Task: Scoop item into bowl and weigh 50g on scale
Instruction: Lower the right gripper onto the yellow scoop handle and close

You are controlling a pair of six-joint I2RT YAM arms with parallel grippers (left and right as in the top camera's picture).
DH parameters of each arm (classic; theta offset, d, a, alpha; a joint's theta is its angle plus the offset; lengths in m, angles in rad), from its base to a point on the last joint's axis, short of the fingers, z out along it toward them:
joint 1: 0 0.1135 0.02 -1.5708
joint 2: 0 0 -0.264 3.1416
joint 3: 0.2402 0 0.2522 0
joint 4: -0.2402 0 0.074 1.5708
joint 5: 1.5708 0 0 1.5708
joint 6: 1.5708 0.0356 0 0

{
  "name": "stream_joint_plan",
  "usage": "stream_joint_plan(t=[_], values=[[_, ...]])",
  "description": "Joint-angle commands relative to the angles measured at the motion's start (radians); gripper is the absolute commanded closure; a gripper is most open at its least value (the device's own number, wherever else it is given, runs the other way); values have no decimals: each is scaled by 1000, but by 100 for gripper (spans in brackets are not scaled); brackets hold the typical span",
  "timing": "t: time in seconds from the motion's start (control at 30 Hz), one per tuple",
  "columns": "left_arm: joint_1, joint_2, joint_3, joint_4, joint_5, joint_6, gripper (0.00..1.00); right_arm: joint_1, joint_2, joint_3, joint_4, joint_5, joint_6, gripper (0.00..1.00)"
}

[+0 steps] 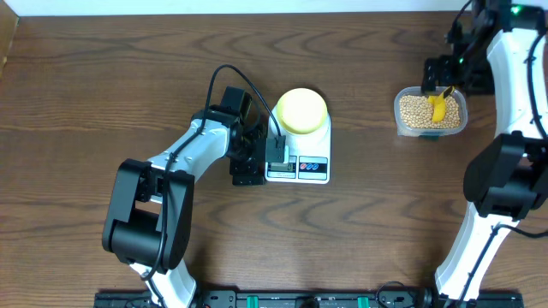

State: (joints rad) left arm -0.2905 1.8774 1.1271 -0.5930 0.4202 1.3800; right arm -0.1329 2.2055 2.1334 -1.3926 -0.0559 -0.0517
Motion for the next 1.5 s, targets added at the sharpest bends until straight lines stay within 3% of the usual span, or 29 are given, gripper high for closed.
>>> stream_joint_plan(t=[0.0, 0.07, 0.17, 0.37, 0.5, 0.6, 0.7, 0.87, 0.97, 1.33, 1.47], values=[[0, 6, -13, 1, 36, -8, 2, -3, 0, -49, 44, -7, 13, 13], [0, 6, -13, 1, 37, -8, 2, -3, 0, -52, 61, -7, 13, 18], [0, 6, -13, 1, 36, -8, 2, -1, 0, -52, 65, -7, 13, 36], [0, 6, -13, 1, 36, -8, 2, 1, 0, -52, 61, 1, 10, 47], [0, 6, -13, 1, 36, -8, 2, 1, 0, -52, 73, 1, 10, 71], [0, 6, -13, 1, 36, -8, 2, 2, 0, -52, 71, 1, 10, 73], [0, 6, -13, 1, 36, -8, 2, 3, 0, -52, 61, 2, 10, 66], [0, 6, -13, 1, 36, -8, 3, 5, 0, -52, 40, -2, 14, 66], [0, 6, -13, 1, 36, -8, 2, 8, 0, -53, 48, -3, 14, 77], [0, 6, -13, 1, 36, -8, 2, 24, 0, -73, 45, 1, 14, 83], [0, 6, -13, 1, 36, -8, 3, 26, 0, -73, 35, -2, 21, 78]])
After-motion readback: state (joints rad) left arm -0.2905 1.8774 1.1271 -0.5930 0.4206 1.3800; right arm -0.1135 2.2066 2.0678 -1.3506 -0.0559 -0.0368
